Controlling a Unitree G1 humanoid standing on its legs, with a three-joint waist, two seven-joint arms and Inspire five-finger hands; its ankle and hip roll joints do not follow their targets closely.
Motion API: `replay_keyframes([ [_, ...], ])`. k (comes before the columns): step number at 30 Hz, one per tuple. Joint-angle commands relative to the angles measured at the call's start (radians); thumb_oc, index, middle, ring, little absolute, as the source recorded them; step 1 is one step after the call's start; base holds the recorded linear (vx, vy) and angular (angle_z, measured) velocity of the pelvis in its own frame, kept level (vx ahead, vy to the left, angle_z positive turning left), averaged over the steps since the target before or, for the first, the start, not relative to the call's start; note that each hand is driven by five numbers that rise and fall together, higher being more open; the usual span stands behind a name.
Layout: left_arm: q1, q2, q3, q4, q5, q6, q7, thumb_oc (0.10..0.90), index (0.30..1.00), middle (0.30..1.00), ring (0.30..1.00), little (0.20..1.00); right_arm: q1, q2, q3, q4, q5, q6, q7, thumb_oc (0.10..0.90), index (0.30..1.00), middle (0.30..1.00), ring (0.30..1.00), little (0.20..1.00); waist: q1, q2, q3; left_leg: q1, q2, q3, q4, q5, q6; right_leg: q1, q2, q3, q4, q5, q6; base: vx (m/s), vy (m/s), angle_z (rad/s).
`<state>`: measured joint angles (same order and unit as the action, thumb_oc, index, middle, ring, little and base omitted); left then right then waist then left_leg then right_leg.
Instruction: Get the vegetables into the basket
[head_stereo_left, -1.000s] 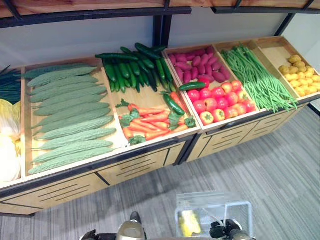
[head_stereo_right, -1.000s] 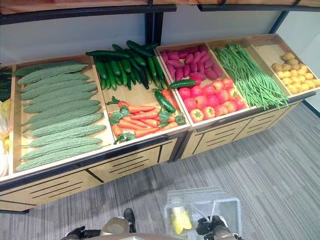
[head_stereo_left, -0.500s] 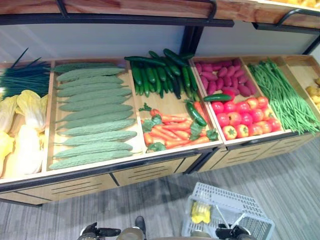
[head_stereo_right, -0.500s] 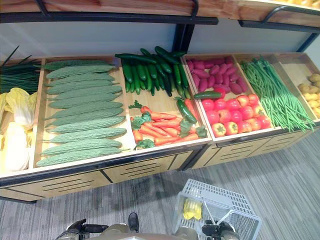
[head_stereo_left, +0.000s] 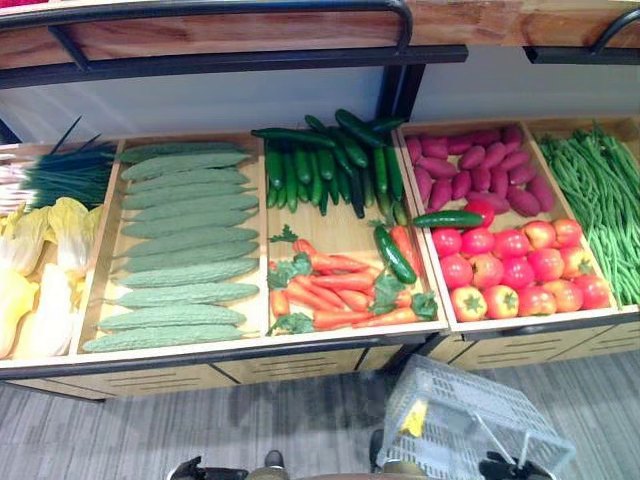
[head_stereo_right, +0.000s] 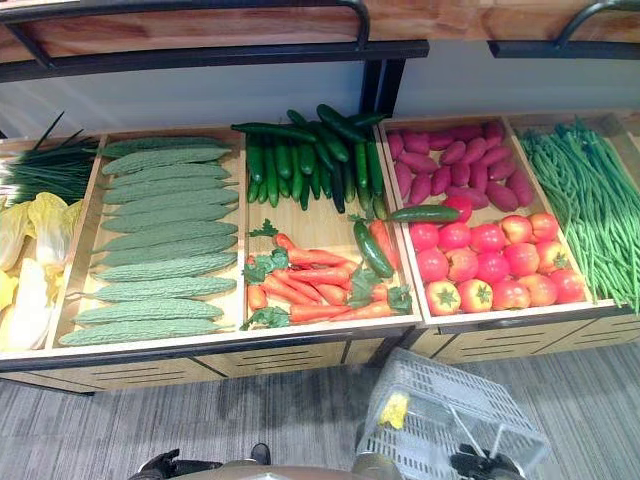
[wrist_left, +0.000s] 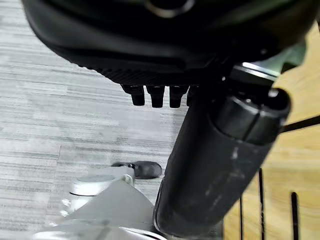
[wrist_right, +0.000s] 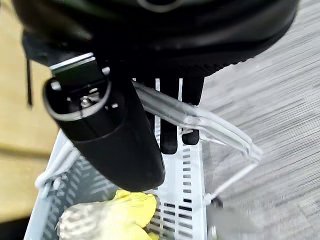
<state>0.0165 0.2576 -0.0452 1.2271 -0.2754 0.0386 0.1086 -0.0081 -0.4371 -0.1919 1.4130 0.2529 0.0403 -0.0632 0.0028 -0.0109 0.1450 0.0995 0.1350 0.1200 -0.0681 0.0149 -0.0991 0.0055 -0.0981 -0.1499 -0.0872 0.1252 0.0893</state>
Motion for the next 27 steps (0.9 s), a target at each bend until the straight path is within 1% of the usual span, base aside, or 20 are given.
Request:
replay_keyframes([
  [1, -0.052, 0.034, 0.019, 0.051, 0.009, -0.01, 0.02, 0.9, 1.0, 1.0, 1.0, 1.0, 0.121, -0.158, 0.008, 0.11, -0.02, 0.042, -0.059, 0.4, 0.3, 0.3, 0.3, 0.3, -0.026, -0.013, 0.045, -0.038, -0.011, -0.012, -0.013, 0.046, -0.025, 0.062, -0.037, -0.029, 0.038, -0.123, 0.058, -0.05, -0.152, 0.05],
  [3, -0.055, 0.031, 0.019, 0.054, 0.01, -0.011, 0.021, 0.9, 1.0, 1.0, 1.0, 1.0, 0.124, -0.165, 0.003, 0.113, -0.022, 0.041, -0.059, 0.4, 0.3, 0.3, 0.3, 0.3, -0.028, -0.011, 0.045, -0.039, -0.007, -0.013, -0.015, 0.049, -0.028, 0.065, -0.033, -0.033, 0.034, -0.122, 0.056, -0.01, -0.062, 0.06],
  [4, -0.057, 0.028, 0.017, 0.052, 0.01, -0.011, 0.021, 0.9, 1.0, 1.0, 1.0, 1.0, 0.131, -0.19, -0.014, 0.122, -0.027, 0.043, -0.059, 0.4, 0.3, 0.3, 0.3, 0.3, -0.033, -0.009, 0.044, -0.039, -0.001, -0.013, -0.018, 0.055, -0.034, 0.07, -0.026, -0.037, 0.028, -0.123, 0.052, -0.02, -0.072, 0.06],
  [6, -0.058, 0.024, 0.015, 0.053, 0.009, -0.011, 0.022, 0.9, 1.0, 1.0, 1.0, 1.0, 0.135, -0.202, -0.024, 0.125, -0.028, 0.044, -0.06, 0.4, 0.3, 0.3, 0.3, 0.3, -0.034, -0.007, 0.044, -0.038, 0.002, -0.014, -0.019, 0.057, -0.037, 0.073, -0.022, -0.039, 0.027, -0.125, 0.05, -0.02, -0.067, 0.02],
  [7, -0.058, 0.017, 0.008, 0.046, 0.008, -0.01, 0.022, 0.9, 1.0, 1.0, 1.0, 1.0, 0.148, -0.225, -0.047, 0.135, -0.027, 0.045, -0.06, 0.4, 0.3, 0.3, 0.3, 0.3, -0.04, -0.004, 0.046, -0.038, 0.008, -0.016, -0.019, 0.061, -0.04, 0.076, -0.017, -0.043, 0.026, -0.128, 0.046, -0.01, -0.045, 0.0],
  [9, -0.055, 0.012, 0.006, 0.047, 0.005, -0.009, 0.019, 0.9, 1.0, 1.0, 1.0, 1.0, 0.157, -0.245, -0.071, 0.139, -0.027, 0.045, -0.06, 0.4, 0.3, 0.3, 0.3, 0.3, -0.043, -0.003, 0.045, -0.039, 0.013, -0.015, -0.019, 0.064, -0.045, 0.078, -0.013, -0.044, 0.022, -0.129, 0.043, 0.0, -0.05, 0.02],
  [13, -0.056, 0.003, -0.003, 0.055, 0.009, -0.008, 0.018, 0.9, 1.0, 1.0, 1.0, 1.0, 0.185, -0.261, -0.098, 0.153, -0.027, 0.043, -0.06, 0.4, 0.3, 0.3, 0.3, 0.3, -0.047, -0.003, 0.035, -0.032, 0.021, -0.015, -0.019, 0.061, -0.051, 0.092, -0.008, -0.051, 0.014, -0.133, 0.04, 0.03, -0.036, -0.01],
  [15, -0.059, 0.0, -0.026, 0.018, 0.021, -0.013, 0.014, 0.9, 1.0, 1.0, 1.0, 1.0, 0.193, -0.266, -0.103, 0.15, -0.027, 0.04, -0.054, 0.4, 0.3, 0.3, 0.3, 0.3, -0.049, -0.004, 0.028, -0.027, 0.025, -0.015, -0.019, 0.06, -0.053, 0.098, -0.003, -0.054, 0.012, -0.135, 0.038, 0.02, -0.016, 0.0],
  [18, -0.054, -0.002, -0.056, -0.108, -0.01, -0.028, 0.001, 0.9, 1.0, 1.0, 1.0, 1.0, 0.206, -0.262, -0.114, 0.151, -0.018, 0.035, -0.044, 0.4, 0.3, 0.3, 0.3, 0.3, -0.045, -0.008, 0.023, -0.025, 0.029, -0.019, -0.019, 0.059, -0.054, 0.102, 0.001, -0.059, 0.013, -0.139, 0.036, 0.0, 0.0, 0.0],
  [19, -0.052, -0.002, -0.057, -0.111, -0.011, -0.026, 0.001, 0.9, 1.0, 1.0, 1.0, 1.0, 0.208, -0.262, -0.114, 0.151, -0.018, 0.035, -0.044, 0.4, 0.3, 0.3, 0.3, 0.3, -0.045, -0.008, 0.022, -0.024, 0.03, -0.019, -0.019, 0.059, -0.054, 0.102, 0.001, -0.06, 0.013, -0.139, 0.036, 0.03, -0.022, 0.03],
  [20, -0.032, 0.008, -0.082, -0.257, -0.041, -0.032, -0.007, 0.9, 1.0, 1.0, 1.0, 1.0, 0.213, -0.257, -0.117, 0.147, -0.01, 0.033, -0.038, 0.4, 0.3, 0.3, 0.3, 0.3, -0.04, -0.008, 0.021, -0.025, 0.032, -0.024, -0.019, 0.06, -0.054, 0.105, 0.002, -0.067, 0.013, -0.14, 0.036, 0.02, -0.014, 0.04],
  [21, -0.031, 0.008, -0.082, -0.258, -0.041, -0.031, -0.007, 0.9, 1.0, 1.0, 1.0, 1.0, 0.213, -0.257, -0.117, 0.147, -0.01, 0.033, -0.038, 0.4, 0.3, 0.3, 0.3, 0.3, -0.04, -0.008, 0.021, -0.025, 0.032, -0.024, -0.019, 0.06, -0.054, 0.105, 0.002, -0.067, 0.013, -0.14, 0.036, 0.03, -0.027, 0.06],
  [22, 0.011, 0.036, -0.104, -0.485, -0.067, -0.045, -0.03, 0.9, 1.0, 1.0, 1.0, 1.0, 0.228, -0.247, -0.129, 0.139, -0.005, 0.032, -0.026, 0.4, 0.3, 0.3, 0.3, 0.3, -0.034, -0.007, 0.022, -0.026, 0.032, -0.032, -0.019, 0.06, -0.053, 0.107, 0.002, -0.077, 0.013, -0.138, 0.037, 0.02, -0.018, 0.06],
  [25, 0.112, 0.088, -0.098, -0.778, -0.087, -0.035, -0.074, 0.9, 1.0, 1.0, 1.0, 1.0, 0.261, -0.235, -0.158, 0.127, -0.005, 0.03, -0.013, 0.4, 0.3, 0.3, 0.3, 0.3, -0.027, -0.007, 0.018, -0.028, 0.03, -0.042, -0.019, 0.059, -0.052, 0.112, 0.003, -0.086, 0.012, -0.139, 0.038, 0.03, -0.008, 0.13],
  [27, 0.166, 0.117, -0.077, -0.915, -0.08, -0.027, -0.106, 0.9, 1.0, 1.0, 1.0, 1.0, 0.286, -0.229, -0.177, 0.122, -0.011, 0.029, -0.005, 0.4, 0.3, 0.3, 0.3, 0.3, -0.022, -0.007, 0.014, -0.028, 0.03, -0.047, -0.019, 0.059, -0.052, 0.115, 0.003, -0.089, 0.011, -0.139, 0.039, 0.03, 0.008, 0.14],
])
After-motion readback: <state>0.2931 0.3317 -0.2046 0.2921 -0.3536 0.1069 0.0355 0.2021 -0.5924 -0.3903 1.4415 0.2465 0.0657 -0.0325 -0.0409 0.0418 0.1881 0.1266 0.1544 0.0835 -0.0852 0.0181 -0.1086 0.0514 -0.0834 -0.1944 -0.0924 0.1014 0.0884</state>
